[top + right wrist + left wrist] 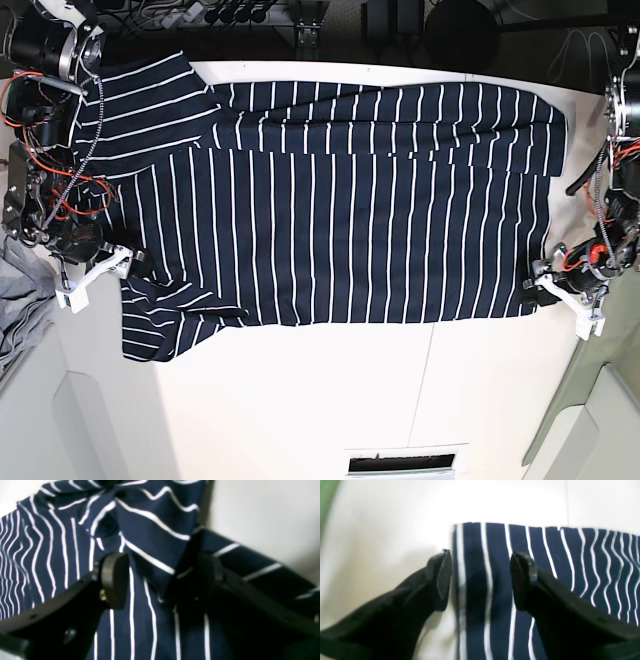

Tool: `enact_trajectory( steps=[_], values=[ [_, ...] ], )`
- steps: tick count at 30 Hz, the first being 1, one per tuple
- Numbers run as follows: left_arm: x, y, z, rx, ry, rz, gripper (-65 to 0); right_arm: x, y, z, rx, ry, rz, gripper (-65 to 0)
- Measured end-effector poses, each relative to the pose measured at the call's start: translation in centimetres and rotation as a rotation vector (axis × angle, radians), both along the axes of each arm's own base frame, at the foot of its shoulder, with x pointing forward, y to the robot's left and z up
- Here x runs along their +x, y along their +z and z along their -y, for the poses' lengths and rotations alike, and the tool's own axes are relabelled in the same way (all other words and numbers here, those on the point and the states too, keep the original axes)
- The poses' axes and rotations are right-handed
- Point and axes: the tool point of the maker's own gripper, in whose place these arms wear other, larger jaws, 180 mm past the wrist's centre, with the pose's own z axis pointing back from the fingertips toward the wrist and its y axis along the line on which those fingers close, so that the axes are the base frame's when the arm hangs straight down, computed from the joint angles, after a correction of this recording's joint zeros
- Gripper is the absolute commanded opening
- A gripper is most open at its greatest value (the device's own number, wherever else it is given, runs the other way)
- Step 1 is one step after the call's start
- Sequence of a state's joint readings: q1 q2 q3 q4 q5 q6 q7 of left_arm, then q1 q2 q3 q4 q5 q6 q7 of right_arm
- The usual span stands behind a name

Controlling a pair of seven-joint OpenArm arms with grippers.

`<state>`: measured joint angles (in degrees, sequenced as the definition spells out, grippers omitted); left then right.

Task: Layout the t-shirt on the table in an organized manner, then fold the t-shirt properly
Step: 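Move both grippers to the shirt's folded edge and grasp it, then lift the folded edge with both grippers and fold it over again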

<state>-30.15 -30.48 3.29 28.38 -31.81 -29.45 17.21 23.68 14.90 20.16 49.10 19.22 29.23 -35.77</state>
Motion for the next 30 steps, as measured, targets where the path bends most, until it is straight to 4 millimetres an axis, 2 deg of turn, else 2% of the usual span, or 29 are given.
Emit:
enact_trajectory(
  steps=[2, 4, 6, 8, 10, 14, 18, 22, 24, 27, 30],
  values=[
    [-0.2, -1.6, 0.1, 0.025, 0.046, -0.037, -26.1, 0.0, 0.0, 0.0, -0.001, -0.001, -0.001, -24.6],
    [-0.2, -2.0, 0.5, 0.022, 0.054, -0.027, -27.9, 0.0, 0.0, 0.0, -0.003, 0.0, -0.002, -24.7],
    [-0.1, -2.2, 0.8, 0.032, 0.042, -0.033, -38.0, 0.0, 0.0, 0.0, -0.002, -0.001, -0.002, -24.8],
    [-0.1, -2.3, 1.3, 0.029, 0.034, -0.035, -52.9, 0.0, 0.0, 0.0, -0.002, -0.001, 0.0, -25.8],
    [0.0, -2.4, 1.5, 0.025, 0.032, -0.035, -64.5, 0.1, 0.1, 0.1, -0.003, -0.001, 0.002, -35.7],
    [0.2, -1.1, 2.6, 0.001, -0.076, -0.026, -65.0, 0.8, 0.7, 0.1, -0.004, -0.001, 0.018, -65.0],
    [0.9, 2.2, 3.7, -0.078, -0.19, 0.016, -65.0, 1.9, 1.9, 0.0, -0.006, 0.011, 0.048, -65.0],
    [1.1, 5.1, 2.1, -0.094, -0.195, 0.017, -65.0, 1.2, 2.8, -0.1, -0.04, 0.069, 0.004, -65.0],
    [0.7, 6.4, 1.3, -0.124, -0.192, 0.005, -65.0, 1.2, 4.2, 0.0, -0.035, 0.089, 0.009, -65.0],
    [-0.6, 7.2, 0.7, -0.164, -0.207, -0.045, -65.0, 0.9, 6.5, 1.0, -0.024, 0.098, 0.062, -65.0],
    [-2.4, 7.1, 0.9, -0.203, -0.234, -0.098, -65.0, -0.9, 6.6, 3.3, -0.043, 0.089, 0.049, -65.0]
  ],
)
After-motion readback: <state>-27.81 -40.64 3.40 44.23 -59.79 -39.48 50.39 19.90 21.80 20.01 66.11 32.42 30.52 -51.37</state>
